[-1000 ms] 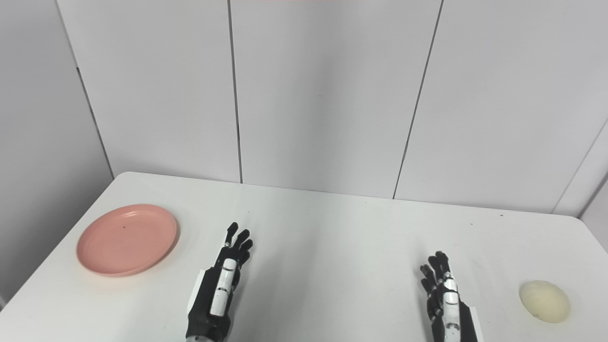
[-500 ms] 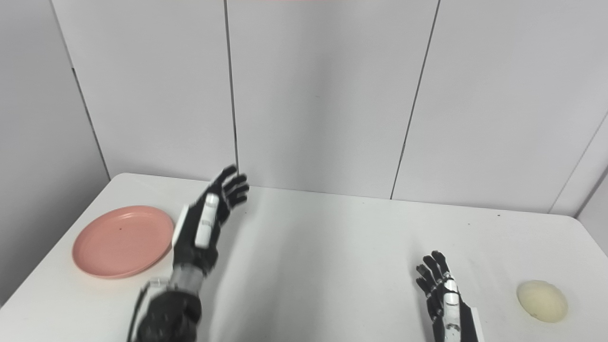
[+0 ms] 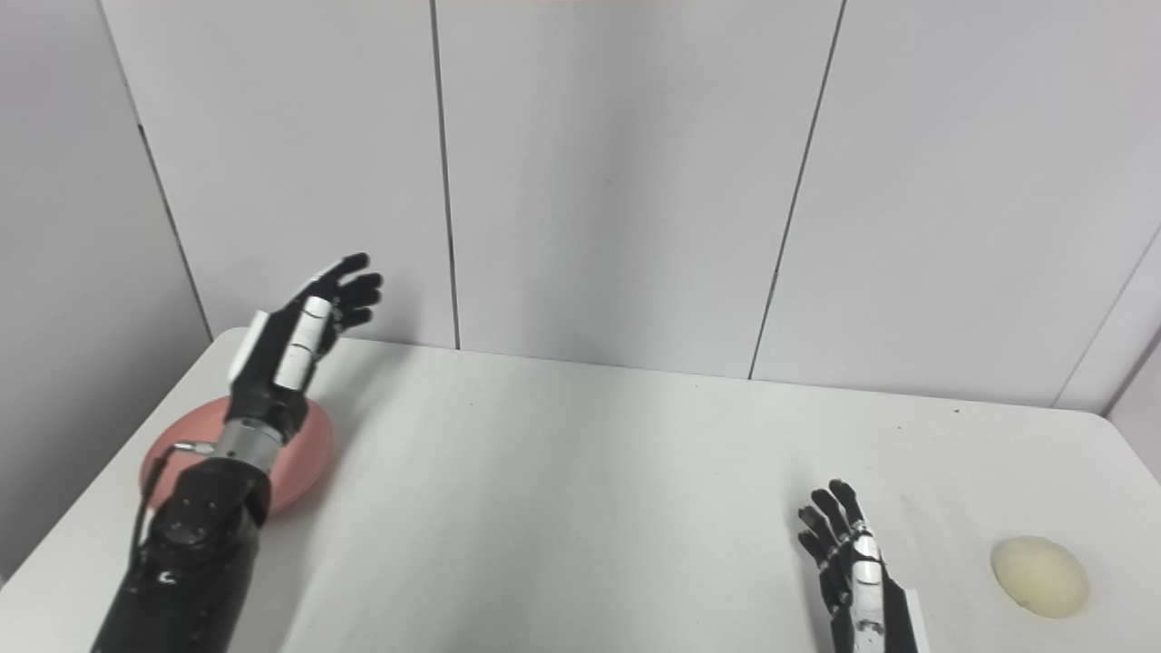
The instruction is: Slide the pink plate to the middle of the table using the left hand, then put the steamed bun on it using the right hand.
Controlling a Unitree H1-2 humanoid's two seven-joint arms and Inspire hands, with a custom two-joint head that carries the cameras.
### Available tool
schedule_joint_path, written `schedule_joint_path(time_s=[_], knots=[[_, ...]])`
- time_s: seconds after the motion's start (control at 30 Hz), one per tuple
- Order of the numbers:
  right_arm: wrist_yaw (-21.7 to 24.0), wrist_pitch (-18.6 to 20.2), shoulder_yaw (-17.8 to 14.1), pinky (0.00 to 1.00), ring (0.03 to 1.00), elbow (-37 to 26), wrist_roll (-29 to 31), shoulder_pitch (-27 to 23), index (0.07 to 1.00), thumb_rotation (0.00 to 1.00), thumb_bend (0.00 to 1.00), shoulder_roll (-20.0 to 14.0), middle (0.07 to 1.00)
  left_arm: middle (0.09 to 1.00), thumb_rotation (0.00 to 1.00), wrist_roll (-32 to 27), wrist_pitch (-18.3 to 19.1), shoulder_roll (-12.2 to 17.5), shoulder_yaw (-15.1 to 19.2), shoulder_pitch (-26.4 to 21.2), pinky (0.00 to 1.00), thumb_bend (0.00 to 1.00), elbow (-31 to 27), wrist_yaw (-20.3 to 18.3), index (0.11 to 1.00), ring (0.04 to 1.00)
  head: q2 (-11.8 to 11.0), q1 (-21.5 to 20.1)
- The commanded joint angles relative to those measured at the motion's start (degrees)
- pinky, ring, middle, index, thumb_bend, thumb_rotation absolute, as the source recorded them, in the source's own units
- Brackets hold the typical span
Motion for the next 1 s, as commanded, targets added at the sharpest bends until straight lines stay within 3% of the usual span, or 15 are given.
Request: schedule_joint_path(time_s=[0.0,0.3,0.43,0.6,0.97], knots=[[0.4,-1.1,0.3,0.91,0.887,2.5,0.1,3.5,0.915,1.0,0.54,1.0,0.903,0.804,0.89,-1.2,-3.9,2.3,1.8,-4.0,0.83,0.86,0.5,0.2,0.81,0.818,0.0,0.1],[0.3,-0.7,0.3,0.9,0.876,2.2,0.2,3.6,0.908,1.0,0.55,1.1,0.896,0.814,0.88,-3.6,-17.2,8.8,7.3,-7.9,0.83,0.87,17.1,0.5,0.834,0.821,0.1,0.1],[0.5,-1.0,0.1,0.9,0.879,2.3,0.8,3.6,0.917,1.0,0.53,1.2,0.898,0.81,0.86,-5.3,-21.9,12.0,9.1,-10.2,0.83,0.97,26.7,0.1,0.831,0.815,0.2,0.2],[0.3,-0.9,0.1,0.9,0.874,2.0,0.6,3.7,0.91,1.0,0.53,1.2,0.894,0.822,0.86,-5.5,-26.1,14.4,9.5,-11.8,0.85,0.86,34.8,0.2,0.843,0.831,0.5,0.1],[0.2,-0.3,0.0,0.88,0.871,1.8,0.6,3.6,0.905,1.0,0.53,1.1,0.891,0.82,0.83,-7.5,-27.9,16.4,10.9,-12.5,0.86,0.86,46.9,-0.7,0.836,0.834,0.9,0.1]])
